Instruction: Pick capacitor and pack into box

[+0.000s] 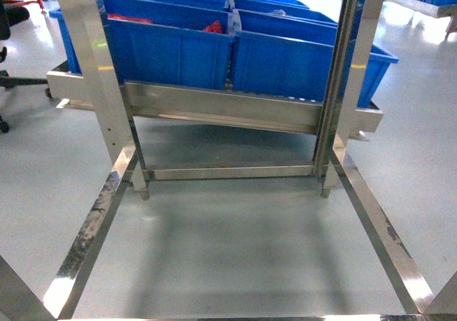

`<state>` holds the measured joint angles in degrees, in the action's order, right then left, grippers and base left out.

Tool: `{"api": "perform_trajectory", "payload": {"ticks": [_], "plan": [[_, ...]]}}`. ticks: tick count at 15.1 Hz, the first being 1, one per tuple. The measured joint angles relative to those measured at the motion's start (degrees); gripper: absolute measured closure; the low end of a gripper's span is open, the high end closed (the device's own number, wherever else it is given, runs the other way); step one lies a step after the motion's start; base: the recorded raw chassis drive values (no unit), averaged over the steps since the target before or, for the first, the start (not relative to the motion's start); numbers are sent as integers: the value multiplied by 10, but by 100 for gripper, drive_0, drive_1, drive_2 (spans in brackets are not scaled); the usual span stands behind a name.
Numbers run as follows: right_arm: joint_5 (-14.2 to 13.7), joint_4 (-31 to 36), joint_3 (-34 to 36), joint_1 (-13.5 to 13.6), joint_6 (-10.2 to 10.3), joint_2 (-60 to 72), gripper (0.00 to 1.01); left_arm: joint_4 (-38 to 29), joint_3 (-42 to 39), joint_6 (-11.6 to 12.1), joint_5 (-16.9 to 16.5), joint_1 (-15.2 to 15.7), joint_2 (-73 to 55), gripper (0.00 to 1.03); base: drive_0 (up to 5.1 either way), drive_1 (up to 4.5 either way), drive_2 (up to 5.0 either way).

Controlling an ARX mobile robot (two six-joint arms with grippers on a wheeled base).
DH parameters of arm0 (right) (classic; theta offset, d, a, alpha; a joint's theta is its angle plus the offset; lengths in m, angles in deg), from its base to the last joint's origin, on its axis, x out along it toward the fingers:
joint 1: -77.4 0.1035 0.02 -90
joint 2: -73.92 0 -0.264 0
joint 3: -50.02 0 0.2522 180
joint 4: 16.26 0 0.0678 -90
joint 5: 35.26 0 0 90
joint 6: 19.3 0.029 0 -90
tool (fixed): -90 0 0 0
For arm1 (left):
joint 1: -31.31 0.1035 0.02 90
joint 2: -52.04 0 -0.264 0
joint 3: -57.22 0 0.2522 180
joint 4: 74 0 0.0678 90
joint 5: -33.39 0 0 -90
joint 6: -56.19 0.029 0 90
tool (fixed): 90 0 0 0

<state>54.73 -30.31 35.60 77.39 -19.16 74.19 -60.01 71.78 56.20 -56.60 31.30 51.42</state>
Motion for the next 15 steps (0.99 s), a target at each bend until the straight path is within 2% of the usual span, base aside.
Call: {"api": "perform_trajectory", "payload": {"ticks": [15], "plan": [[0,-1,0,0,0,0,3,0,0,0,1,0,0,5,0,0,0]]}}
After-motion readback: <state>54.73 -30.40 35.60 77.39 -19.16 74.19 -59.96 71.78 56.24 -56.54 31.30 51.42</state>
